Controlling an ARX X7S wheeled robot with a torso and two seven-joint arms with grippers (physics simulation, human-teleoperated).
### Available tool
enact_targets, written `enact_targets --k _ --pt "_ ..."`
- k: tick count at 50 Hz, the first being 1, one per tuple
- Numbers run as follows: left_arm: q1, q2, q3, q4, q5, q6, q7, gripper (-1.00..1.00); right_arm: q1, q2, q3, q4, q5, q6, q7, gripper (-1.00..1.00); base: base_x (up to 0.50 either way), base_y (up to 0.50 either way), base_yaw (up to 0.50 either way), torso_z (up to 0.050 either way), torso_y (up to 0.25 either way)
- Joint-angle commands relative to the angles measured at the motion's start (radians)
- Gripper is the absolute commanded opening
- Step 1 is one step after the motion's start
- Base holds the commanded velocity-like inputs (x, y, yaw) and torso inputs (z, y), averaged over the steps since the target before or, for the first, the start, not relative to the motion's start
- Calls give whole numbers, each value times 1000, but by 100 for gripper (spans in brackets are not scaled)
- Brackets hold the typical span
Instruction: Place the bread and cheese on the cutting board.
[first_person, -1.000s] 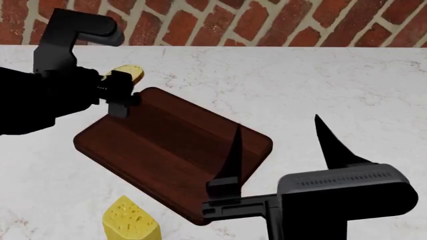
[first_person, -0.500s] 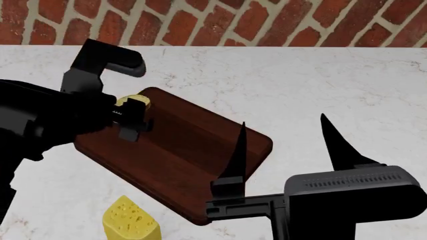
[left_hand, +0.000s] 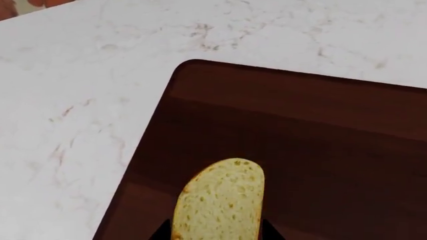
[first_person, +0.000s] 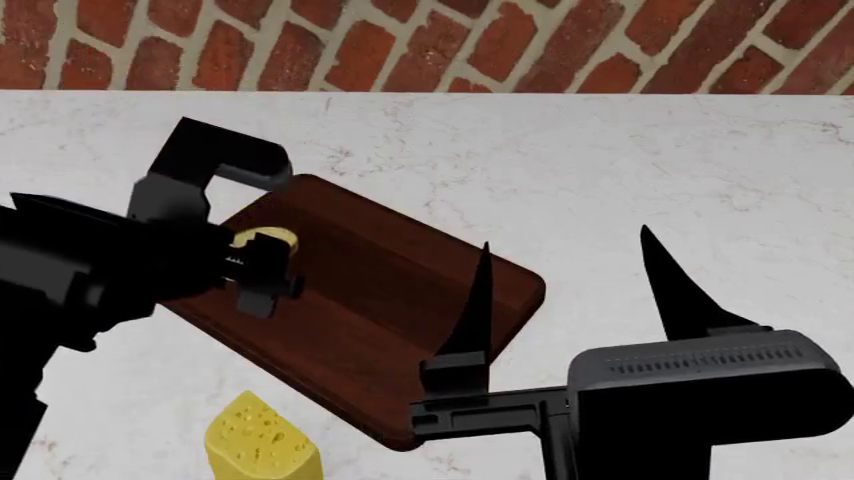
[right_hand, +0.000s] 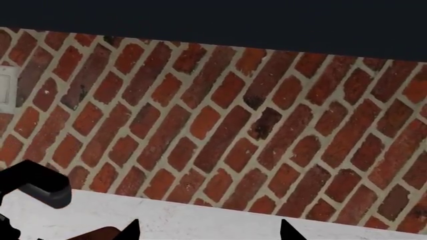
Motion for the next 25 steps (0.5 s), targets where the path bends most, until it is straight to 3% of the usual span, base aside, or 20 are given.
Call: enact_targets --k 1,13,14,25 --pt "13 4 -12 -9 2 5 -12 -100 1 4 -2 -2 4 -1 4 100 0 0 0 0 0" --pt "23 2 -33 -12 34 30 -42 -100 3 6 -7 3 5 -6 7 100 0 0 0 0 0" --pt "21 2 -28 -10 40 29 -31 100 2 7 -7 3 6 -7 7 100 0 0 0 0 0" --pt "21 3 -39 -9 56 31 -35 100 5 9 -9 0 10 -6 12 100 0 0 0 0 0"
